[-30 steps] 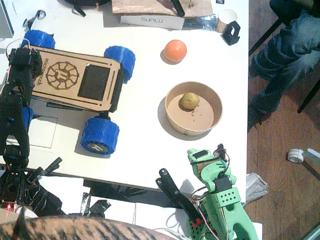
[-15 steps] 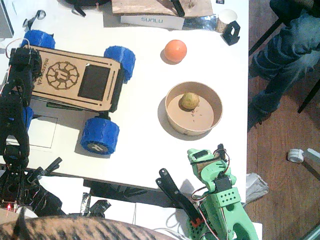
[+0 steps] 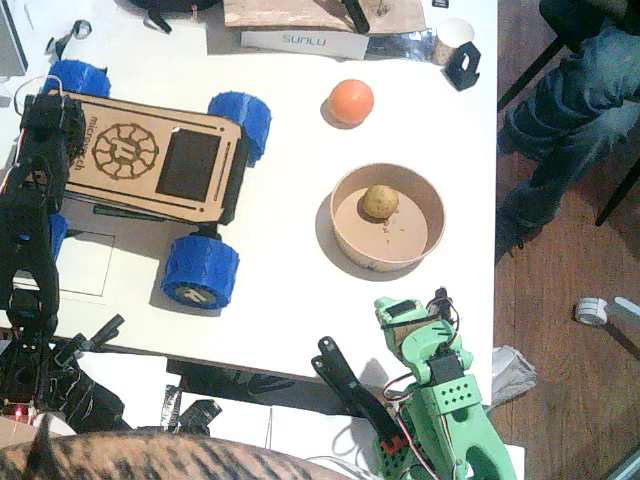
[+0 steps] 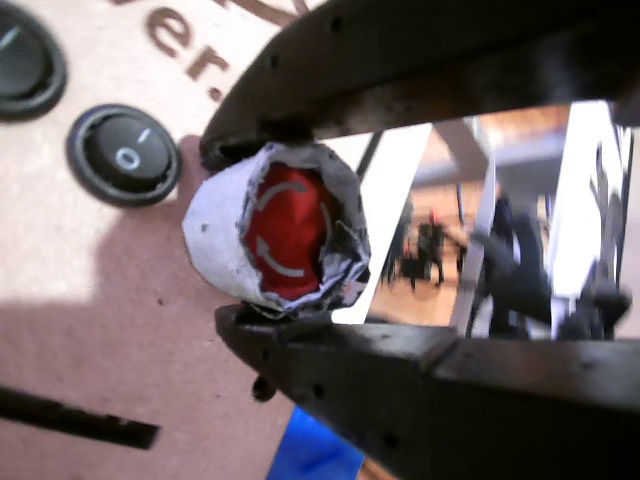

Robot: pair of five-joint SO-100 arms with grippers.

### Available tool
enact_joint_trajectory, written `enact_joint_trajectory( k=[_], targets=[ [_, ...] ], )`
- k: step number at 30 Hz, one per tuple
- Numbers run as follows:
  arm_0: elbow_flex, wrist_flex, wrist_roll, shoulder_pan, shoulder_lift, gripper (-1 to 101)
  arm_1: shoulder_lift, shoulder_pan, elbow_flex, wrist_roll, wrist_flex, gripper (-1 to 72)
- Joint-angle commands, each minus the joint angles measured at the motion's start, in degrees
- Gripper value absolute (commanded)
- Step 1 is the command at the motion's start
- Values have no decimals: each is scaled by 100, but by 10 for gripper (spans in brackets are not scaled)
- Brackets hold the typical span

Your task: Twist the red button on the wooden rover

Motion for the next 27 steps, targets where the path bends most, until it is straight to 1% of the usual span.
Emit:
enact_joint_trajectory(
  k=[1,6,13,18,27],
  targets=[
    [79,650,316,809,132,-7,26,-35,-44,-26,26,3],
    [79,993,853,809,246,-7,26,-35,-44,-26,26,3],
    [70,949,923,817,457,-7,26,-35,-44,-26,26,3],
    [70,1230,1494,923,475,-7,26,-35,-44,-26,26,3],
    [70,1099,1477,976,483,-6,26,-35,-44,-26,26,3]
  ],
)
